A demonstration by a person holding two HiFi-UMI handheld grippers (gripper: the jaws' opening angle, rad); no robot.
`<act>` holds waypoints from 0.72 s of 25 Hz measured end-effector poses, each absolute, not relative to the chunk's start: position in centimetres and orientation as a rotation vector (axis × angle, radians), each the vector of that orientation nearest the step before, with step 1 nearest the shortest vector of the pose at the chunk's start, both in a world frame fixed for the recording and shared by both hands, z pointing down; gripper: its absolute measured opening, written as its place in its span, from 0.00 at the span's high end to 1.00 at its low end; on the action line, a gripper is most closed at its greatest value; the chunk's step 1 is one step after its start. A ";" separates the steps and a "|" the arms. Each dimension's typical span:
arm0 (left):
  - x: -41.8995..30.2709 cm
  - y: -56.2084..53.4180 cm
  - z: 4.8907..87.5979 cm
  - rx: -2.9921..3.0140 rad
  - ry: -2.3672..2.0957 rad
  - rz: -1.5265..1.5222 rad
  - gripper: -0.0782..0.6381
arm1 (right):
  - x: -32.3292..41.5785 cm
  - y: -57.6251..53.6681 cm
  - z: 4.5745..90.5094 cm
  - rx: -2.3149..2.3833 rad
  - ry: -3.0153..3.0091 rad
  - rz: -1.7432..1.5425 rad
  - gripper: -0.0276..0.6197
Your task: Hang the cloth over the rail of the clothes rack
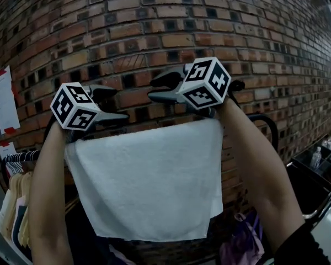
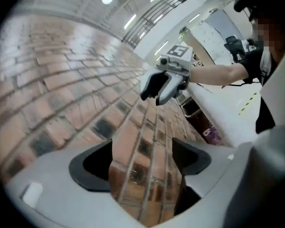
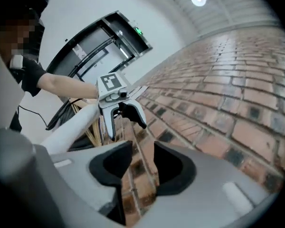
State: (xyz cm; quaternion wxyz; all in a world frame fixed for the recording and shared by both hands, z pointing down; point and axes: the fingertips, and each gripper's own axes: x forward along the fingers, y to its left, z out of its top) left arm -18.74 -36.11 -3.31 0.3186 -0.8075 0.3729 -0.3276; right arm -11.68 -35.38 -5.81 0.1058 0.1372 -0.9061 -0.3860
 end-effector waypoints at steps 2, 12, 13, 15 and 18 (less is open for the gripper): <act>-18.5 -34.0 -7.5 -1.976 1.024 -0.650 0.32 | -11.1 -34.2 -7.8 0.481 -2.698 -1.238 0.74; -12.3 -9.4 -14.1 -1.507 1.027 0.420 0.79 | -4.5 -18.5 -12.9 0.718 -3.255 -1.480 0.80; -11.9 -9.2 -12.2 -1.533 1.044 0.437 0.88 | -4.3 -17.5 -11.4 0.804 -3.247 -1.491 0.87; -11.3 -9.7 -7.9 -1.633 1.085 0.464 0.88 | -4.3 -16.2 -7.6 0.933 -3.246 -1.470 0.95; -10.8 -12.3 0.4 -1.821 1.194 0.448 0.88 | -5.0 -15.9 -0.2 1.085 -3.268 -1.322 0.95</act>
